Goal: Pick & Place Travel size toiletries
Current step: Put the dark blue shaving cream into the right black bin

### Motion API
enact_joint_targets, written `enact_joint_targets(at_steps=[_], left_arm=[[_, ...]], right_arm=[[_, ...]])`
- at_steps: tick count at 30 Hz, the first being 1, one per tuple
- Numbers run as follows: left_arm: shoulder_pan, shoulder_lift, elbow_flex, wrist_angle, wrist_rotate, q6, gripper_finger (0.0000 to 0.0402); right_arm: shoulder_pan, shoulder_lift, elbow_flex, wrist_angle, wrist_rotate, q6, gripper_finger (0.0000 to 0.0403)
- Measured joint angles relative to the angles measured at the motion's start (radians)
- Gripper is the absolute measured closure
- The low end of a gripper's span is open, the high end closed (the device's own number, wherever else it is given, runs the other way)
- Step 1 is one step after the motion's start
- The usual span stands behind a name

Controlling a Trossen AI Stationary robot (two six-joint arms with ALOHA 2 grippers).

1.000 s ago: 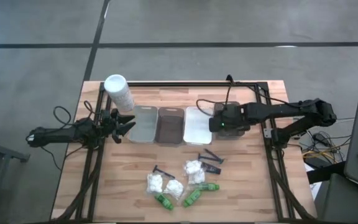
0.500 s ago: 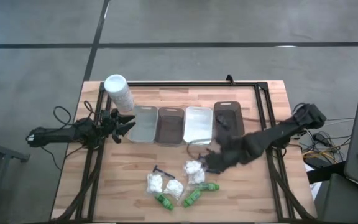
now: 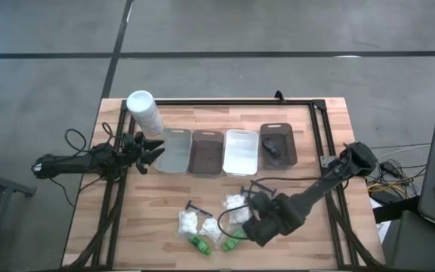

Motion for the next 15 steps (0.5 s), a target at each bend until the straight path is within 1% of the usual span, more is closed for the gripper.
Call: enact_joint_targets(at_steps=[4,6,11,15], left_arm=[[0.0,0.0,0.0,0.0,0.0,0.0,0.0193],[0.0,0.0,0.0,0.0,0.0,0.0,0.0193],[0.0,0.0,0.0,0.0,0.0,0.0,0.0193],[0.0,0.0,0.0,0.0,0.0,0.0,0.0193]], right_arm=[[0.002,0.029,-0.001,0.019,-0.097,0.015,0.0158],[0.006,0.037,-0.001,0.032,-0.114,0.013,0.0163],[0.012,0.043,-0.004,0.034,-0.099,0.012,0.0174],[0.012,0.047,-0.007,0.05,-0.015,-0.034,0.0177]])
